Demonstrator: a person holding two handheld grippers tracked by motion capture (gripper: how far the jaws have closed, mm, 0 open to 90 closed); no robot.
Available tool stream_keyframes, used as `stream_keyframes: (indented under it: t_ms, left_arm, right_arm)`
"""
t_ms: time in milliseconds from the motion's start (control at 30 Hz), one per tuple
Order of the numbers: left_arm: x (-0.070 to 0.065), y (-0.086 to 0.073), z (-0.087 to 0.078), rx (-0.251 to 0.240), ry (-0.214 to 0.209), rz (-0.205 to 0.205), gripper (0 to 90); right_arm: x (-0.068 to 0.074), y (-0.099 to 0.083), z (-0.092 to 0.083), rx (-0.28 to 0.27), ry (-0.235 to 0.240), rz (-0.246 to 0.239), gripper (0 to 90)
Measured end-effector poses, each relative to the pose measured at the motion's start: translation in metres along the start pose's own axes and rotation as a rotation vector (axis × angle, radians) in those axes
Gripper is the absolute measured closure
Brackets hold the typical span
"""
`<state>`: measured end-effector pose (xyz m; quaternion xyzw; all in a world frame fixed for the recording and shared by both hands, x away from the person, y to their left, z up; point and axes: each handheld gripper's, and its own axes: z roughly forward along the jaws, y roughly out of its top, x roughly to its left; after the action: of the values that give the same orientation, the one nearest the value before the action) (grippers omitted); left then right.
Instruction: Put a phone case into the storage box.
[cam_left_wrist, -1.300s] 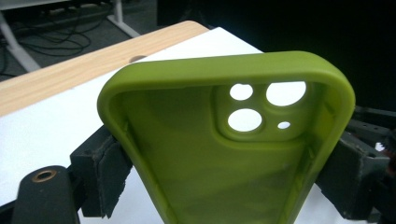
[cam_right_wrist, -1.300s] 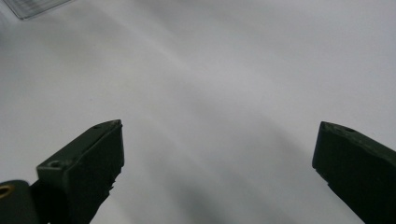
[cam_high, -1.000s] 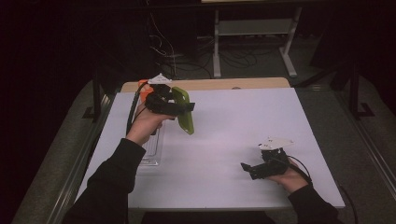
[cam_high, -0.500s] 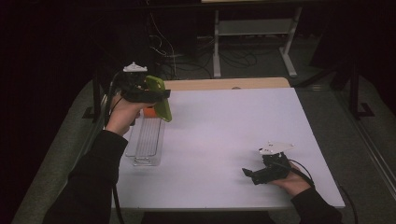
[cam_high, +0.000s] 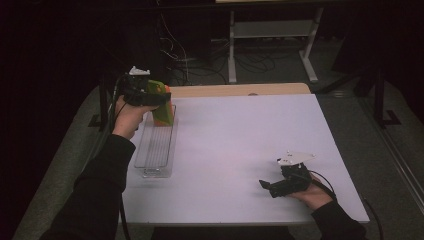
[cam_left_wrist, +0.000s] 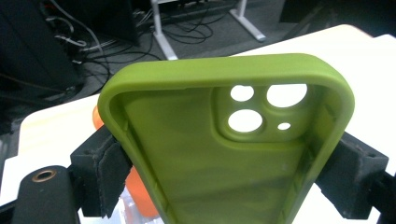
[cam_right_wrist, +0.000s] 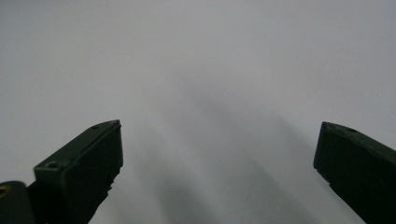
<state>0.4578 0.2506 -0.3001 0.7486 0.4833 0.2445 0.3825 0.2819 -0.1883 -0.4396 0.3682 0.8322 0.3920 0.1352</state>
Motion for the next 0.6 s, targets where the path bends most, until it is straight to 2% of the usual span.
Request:
stream_keyframes:
  t_ms: [167, 267, 333, 400, 500, 600]
  left_arm:
    - [0.004, -0.007, 0.013, 0.023, 0.029, -0.016, 14.0]
    - [0.006, -0.011, 0.02, 0.036, 0.069, -0.019, 14.0]
    - [0.008, -0.014, 0.024, 0.036, 0.08, -0.043, 14.0]
    - [0.01, -0.017, 0.028, 0.047, 0.091, -0.049, 14.0]
    - [0.013, -0.022, 0.032, 0.06, 0.097, -0.056, 14.0]
    - [0.014, -0.026, 0.036, 0.068, 0.11, -0.045, 13.9]
  right_arm:
    - [-0.001, 0.0, 0.0, -0.004, 0.001, -0.008, 0.5]
    - [0.0, 0.0, 0.0, -0.003, 0.001, -0.011, 0.5]
    - [0.0, 0.0, 0.0, -0.005, 0.002, -0.014, 0.5]
    - [-0.001, 0.0, 0.0, -0.006, 0.002, -0.013, 0.5]
    - [-0.001, 0.0, 0.0, -0.005, 0.003, -0.013, 0.5]
    - [-0.001, 0.0, 0.0, -0.005, 0.006, -0.015, 0.5]
